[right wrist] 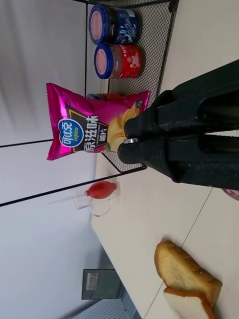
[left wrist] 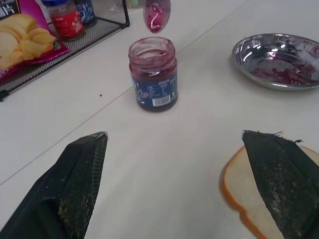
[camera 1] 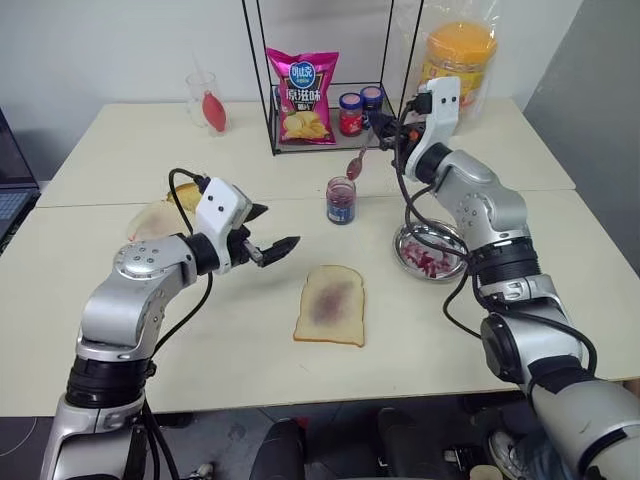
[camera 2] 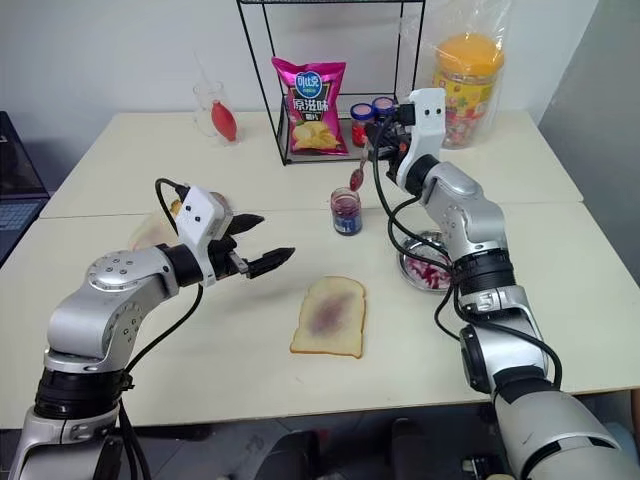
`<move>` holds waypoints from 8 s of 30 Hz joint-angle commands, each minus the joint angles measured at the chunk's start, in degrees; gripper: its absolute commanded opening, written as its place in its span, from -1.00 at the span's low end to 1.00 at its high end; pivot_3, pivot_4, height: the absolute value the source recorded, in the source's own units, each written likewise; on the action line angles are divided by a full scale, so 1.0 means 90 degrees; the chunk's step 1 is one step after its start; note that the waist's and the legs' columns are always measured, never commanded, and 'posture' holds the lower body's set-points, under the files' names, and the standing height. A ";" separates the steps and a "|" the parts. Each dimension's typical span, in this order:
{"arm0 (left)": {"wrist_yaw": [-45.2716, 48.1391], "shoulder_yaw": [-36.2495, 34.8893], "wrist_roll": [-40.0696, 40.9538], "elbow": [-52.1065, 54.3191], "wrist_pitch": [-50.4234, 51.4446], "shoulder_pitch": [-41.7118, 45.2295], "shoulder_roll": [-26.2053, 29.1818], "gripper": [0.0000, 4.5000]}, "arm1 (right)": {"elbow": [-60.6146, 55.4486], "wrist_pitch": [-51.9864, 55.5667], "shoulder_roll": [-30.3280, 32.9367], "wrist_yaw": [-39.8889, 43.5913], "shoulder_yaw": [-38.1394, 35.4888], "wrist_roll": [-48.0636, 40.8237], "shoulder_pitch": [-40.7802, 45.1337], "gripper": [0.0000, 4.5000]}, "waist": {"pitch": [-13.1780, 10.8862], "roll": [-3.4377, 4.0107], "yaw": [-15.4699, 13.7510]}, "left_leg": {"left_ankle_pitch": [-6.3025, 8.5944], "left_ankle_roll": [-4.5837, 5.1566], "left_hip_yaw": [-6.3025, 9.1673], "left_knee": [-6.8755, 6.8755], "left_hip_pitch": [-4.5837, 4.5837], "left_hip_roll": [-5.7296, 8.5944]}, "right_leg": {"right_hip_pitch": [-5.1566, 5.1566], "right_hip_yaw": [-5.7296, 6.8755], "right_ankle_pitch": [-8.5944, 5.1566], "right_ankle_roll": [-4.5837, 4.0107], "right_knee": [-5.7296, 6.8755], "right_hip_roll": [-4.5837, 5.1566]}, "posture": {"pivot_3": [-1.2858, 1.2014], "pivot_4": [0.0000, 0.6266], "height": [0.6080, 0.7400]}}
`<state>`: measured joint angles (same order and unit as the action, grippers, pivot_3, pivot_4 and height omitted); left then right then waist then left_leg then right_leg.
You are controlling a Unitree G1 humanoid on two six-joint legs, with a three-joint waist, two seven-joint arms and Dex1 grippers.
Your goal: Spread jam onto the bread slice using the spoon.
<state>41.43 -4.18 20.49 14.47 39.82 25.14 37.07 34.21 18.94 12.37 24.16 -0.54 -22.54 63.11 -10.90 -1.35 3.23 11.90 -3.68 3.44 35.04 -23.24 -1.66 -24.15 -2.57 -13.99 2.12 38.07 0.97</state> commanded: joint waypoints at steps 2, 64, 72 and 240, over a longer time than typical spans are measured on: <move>-0.0089 -0.0232 0.0194 0.0319 0.0090 0.0085 0.0054 1.00 | 0.0526 -0.0530 -0.0155 0.0328 0.0017 0.0380 0.0458 -0.98 | 0.0000 0.0000 0.0001 | 0.0000 0.0000 0.0000 0.0000 0.0000 0.0000 | 0.0000 0.0000 0.0000 0.0000 0.0000 0.0000 | 0.03 -0.52 1.00; -0.0198 0.0029 0.0059 -0.0013 -0.0258 0.0289 0.0005 1.00 | 0.2545 0.0260 -0.0734 -0.0539 -0.2110 -0.0030 0.1274 -0.98 | 0.0000 0.0000 0.0006 | 0.0000 -0.0001 -0.0002 0.0000 0.0005 0.0000 | 0.0002 -0.0001 0.0002 -0.0002 0.0006 0.0000 | 0.03 -0.52 1.00; -0.0192 0.0067 0.0055 -0.0053 -0.0290 0.0319 -0.0006 1.00 | 0.2399 0.0369 -0.0716 -0.0623 -0.2230 -0.0114 0.1222 -0.98 | 0.0000 0.0000 0.0005 | -0.0001 -0.0001 -0.0002 0.0000 0.0005 0.0000 | 0.0003 -0.0001 0.0002 -0.0002 0.0006 0.0000 | 0.03 -0.52 1.00; 0.1248 -0.1798 0.0931 0.3252 -0.1143 -0.4801 0.0818 1.00 | -0.4963 0.5279 -0.0985 -0.2811 -0.2107 -0.4396 -0.2485 -0.98 | 0.0002 0.0006 0.0013 | 0.0005 0.0009 -0.0010 -0.0001 0.0034 -0.0013 | 0.0024 -0.0014 -0.0028 -0.0023 -0.0007 -0.0009 | 0.03 -0.52 1.00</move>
<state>51.50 -18.49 29.62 41.22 32.21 -16.65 43.67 -6.57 68.48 2.74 -4.18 -23.14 -63.58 41.55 -10.88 -1.29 3.35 11.94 -3.59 3.34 35.03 -22.91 -1.77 -23.95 -2.71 -14.26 1.89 38.02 0.89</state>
